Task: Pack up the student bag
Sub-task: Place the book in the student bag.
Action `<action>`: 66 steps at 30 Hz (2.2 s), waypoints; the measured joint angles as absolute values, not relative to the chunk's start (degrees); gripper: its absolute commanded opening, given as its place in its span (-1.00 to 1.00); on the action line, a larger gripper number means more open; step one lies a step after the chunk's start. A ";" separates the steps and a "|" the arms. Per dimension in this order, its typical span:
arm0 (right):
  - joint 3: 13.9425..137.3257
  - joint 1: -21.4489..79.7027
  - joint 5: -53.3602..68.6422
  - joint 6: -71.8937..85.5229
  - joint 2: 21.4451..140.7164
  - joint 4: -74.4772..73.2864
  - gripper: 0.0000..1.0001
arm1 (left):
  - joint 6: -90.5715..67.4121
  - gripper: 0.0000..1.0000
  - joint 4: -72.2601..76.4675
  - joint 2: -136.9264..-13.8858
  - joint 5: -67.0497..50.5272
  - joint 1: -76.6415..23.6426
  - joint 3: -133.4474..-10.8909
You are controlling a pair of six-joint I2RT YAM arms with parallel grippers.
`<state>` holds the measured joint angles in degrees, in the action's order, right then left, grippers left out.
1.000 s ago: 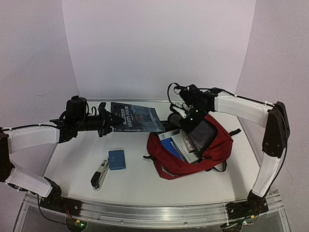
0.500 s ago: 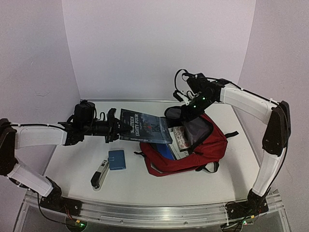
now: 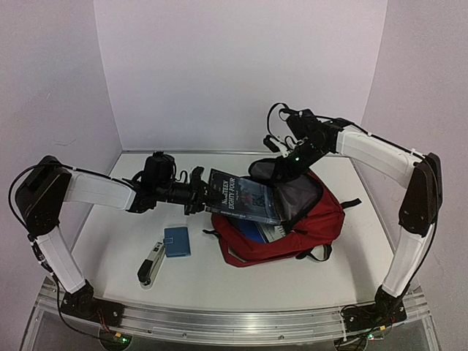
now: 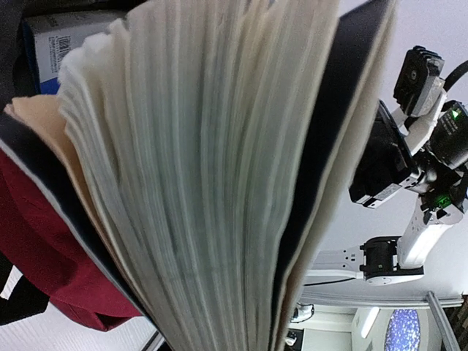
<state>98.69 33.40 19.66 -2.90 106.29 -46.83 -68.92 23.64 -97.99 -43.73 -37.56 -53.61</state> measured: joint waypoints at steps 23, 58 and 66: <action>98.65 32.12 22.48 -2.07 105.16 -46.87 -1.00 | -63.18 -1.00 22.61 -103.26 -45.25 -37.63 -57.08; 99.02 29.77 28.72 -0.79 106.19 -45.88 -1.00 | -53.80 -0.05 0.73 -110.32 -26.51 -45.19 -77.52; 97.30 29.76 30.15 -0.78 104.91 -45.54 -1.00 | -52.49 -0.74 -1.90 -111.60 -28.06 -45.06 -79.69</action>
<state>97.30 29.76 30.15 -0.78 104.91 -45.54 -52.49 -1.90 -111.60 -28.06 -45.06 -79.69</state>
